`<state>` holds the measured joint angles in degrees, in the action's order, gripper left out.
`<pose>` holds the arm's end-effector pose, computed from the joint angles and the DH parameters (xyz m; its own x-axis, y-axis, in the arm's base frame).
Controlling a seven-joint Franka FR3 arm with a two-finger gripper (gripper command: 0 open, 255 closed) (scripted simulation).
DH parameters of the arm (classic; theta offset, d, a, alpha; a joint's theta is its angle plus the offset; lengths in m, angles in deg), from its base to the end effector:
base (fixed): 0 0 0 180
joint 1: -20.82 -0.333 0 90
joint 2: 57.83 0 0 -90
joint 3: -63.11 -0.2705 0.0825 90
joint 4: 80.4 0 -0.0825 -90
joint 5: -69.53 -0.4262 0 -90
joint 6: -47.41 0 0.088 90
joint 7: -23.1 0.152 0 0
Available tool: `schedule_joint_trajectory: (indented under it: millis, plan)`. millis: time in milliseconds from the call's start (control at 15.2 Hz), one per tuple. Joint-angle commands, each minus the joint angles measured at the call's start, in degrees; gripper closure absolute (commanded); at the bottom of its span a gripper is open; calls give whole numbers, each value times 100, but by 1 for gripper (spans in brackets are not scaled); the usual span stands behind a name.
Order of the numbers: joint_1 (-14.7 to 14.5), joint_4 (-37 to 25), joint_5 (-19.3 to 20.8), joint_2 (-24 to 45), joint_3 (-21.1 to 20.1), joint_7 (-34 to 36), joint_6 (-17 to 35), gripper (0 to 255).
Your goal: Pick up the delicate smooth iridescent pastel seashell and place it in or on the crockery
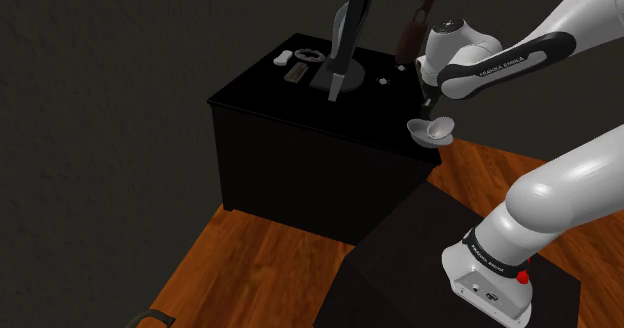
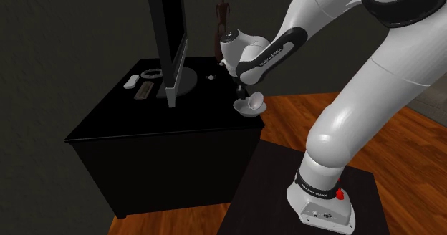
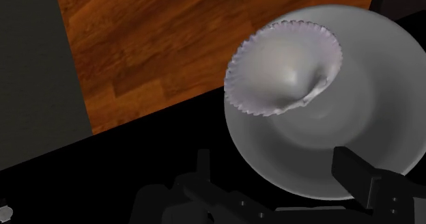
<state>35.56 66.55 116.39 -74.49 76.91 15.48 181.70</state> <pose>0.4165 -0.2551 0.2630 0.9763 0.1681 -0.1367 0.2141 -0.8444 0.4910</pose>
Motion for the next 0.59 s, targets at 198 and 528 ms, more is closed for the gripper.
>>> schedule_joint_trajectory:
  millis: [198, 528]
  plan:
    - [-231, -138, -433, -564, -264, -218, -781, 0]
    - [-230, -138, -433, -564, -264, -218, -781, 0]
